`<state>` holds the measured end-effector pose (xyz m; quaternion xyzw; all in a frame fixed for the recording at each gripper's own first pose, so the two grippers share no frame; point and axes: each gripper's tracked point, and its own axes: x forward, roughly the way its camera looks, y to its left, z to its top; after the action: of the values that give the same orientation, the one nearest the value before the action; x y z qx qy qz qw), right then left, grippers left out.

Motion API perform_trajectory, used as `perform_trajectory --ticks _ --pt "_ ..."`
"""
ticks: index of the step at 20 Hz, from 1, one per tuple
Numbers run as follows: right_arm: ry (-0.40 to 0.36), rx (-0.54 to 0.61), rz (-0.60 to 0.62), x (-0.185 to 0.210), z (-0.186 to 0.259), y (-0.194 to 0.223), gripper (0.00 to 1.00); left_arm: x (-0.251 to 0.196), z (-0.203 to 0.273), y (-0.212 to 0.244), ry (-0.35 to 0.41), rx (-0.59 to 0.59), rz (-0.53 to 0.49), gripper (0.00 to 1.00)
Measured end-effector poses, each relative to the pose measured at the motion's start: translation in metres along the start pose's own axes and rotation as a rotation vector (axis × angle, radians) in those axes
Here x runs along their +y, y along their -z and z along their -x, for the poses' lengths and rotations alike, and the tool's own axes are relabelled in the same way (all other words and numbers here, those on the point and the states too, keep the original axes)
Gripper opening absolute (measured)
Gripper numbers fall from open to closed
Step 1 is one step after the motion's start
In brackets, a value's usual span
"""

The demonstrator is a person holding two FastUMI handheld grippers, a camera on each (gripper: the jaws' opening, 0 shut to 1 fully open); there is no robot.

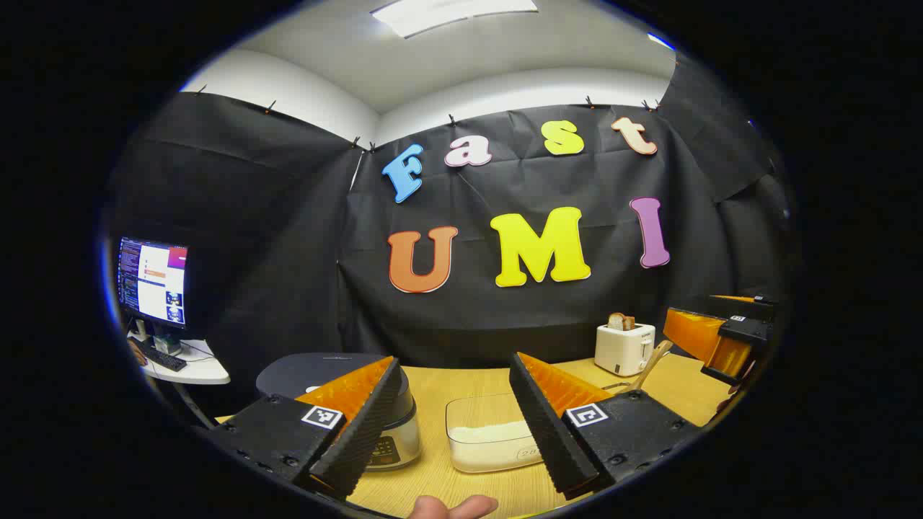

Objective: Close the left gripper, press the button to open the rice cooker; take a wooden spoon from the chopstick holder with the right hand, scoop a spoonful of rice and pour it into the rice cooker, then put the wooden spoon back into the chopstick holder.

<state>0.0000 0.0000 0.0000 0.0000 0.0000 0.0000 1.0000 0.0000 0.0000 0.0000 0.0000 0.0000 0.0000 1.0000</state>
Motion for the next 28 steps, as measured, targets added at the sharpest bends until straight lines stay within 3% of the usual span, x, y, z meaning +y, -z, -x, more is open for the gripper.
perform_trajectory --ticks 21,28 --pt "0.017 -0.003 -0.005 -0.007 -0.001 0.003 0.93 0.007 -0.003 0.003 -0.03 0.012 0.005 0.96" --pt "0.022 -0.012 0.022 -0.023 -0.003 0.006 0.96 0.008 -0.008 0.01 -0.07 0.033 0.034 0.96"
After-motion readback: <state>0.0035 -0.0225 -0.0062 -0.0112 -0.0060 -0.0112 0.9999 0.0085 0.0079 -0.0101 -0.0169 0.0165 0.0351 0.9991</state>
